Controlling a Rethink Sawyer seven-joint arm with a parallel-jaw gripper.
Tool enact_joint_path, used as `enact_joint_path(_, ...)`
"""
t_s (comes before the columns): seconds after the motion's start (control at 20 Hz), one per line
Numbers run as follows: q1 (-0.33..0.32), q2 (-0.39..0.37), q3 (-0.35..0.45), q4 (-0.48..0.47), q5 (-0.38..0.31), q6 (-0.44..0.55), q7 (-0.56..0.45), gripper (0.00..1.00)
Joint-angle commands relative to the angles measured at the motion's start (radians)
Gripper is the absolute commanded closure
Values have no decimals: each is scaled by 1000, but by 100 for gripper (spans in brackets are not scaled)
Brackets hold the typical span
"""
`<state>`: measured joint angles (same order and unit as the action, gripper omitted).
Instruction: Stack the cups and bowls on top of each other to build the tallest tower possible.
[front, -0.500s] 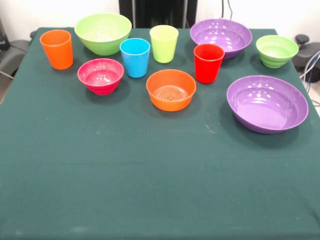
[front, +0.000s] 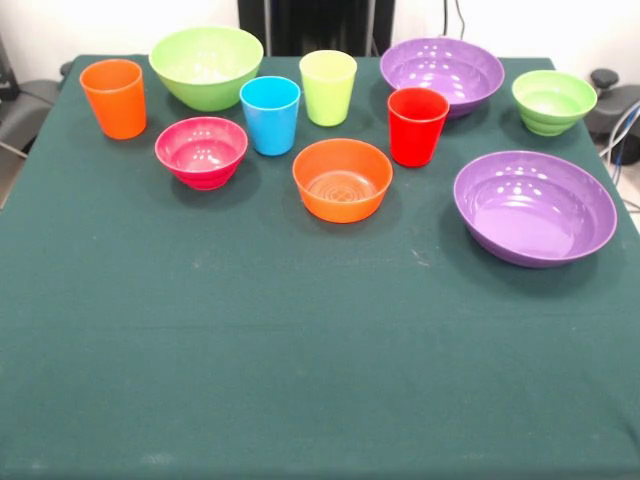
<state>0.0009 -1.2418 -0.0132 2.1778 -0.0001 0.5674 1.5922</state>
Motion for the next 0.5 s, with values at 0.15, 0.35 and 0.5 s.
enact_joint_path(0.15, -5, 78, 17, 17, -8, -26, 165, 0)
enact_joint_path(0.35, -23, 173, 34, 8, -19, -136, 170, 0)
enact_joint_path(0.5, -33, 222, 43, -14, -18, -159, 161, 0)
